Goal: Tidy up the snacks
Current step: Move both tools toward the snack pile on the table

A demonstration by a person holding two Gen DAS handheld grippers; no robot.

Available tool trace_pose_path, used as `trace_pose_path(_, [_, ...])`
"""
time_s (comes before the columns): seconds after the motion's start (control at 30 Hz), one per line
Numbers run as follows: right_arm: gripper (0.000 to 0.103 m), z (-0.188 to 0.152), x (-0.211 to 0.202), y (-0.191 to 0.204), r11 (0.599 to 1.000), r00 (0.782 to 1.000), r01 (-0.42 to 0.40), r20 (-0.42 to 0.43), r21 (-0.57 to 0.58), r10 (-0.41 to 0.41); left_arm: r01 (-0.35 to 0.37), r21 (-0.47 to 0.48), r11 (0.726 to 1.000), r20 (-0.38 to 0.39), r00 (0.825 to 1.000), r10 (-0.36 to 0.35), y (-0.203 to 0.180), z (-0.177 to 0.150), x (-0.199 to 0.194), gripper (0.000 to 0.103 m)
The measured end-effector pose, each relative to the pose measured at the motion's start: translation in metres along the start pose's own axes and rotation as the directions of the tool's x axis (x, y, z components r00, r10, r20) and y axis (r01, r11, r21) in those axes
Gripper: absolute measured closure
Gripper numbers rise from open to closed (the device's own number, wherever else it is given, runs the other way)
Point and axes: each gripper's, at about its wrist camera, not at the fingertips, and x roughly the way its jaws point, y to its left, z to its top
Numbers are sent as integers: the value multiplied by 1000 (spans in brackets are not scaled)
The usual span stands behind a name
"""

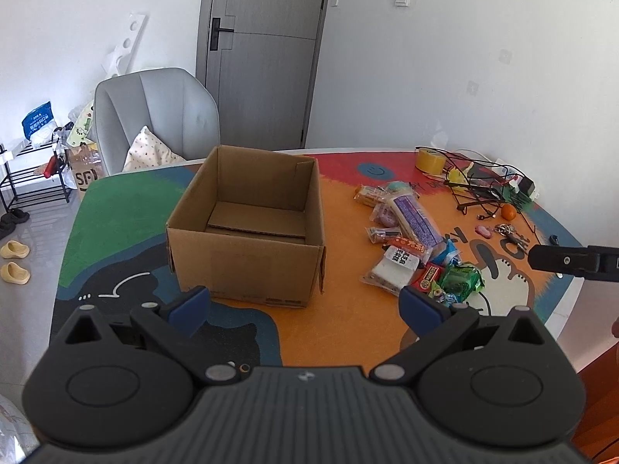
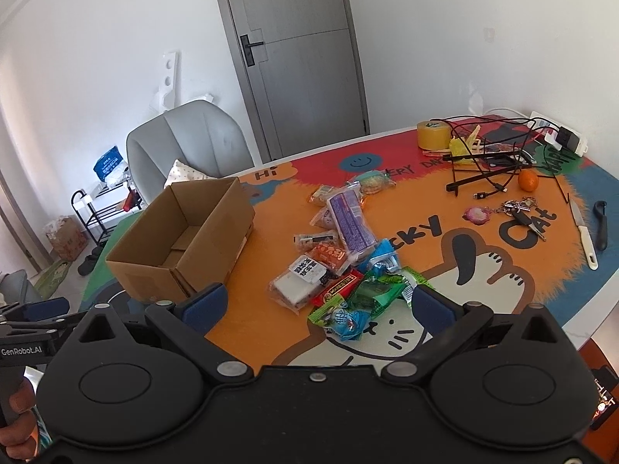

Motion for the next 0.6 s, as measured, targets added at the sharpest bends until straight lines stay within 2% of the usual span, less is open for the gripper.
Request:
trace_pose_path(0.3, [0, 0, -2, 3, 1000, 1000, 10, 15, -14, -10, 4, -10, 1000, 4, 1000, -4, 4, 1, -3, 0])
trace_pose_path(0.6, [0, -2, -1, 0, 1000, 1000, 22, 7, -13, -22, 39, 16, 999, 6, 999, -39, -6, 1, -5, 0])
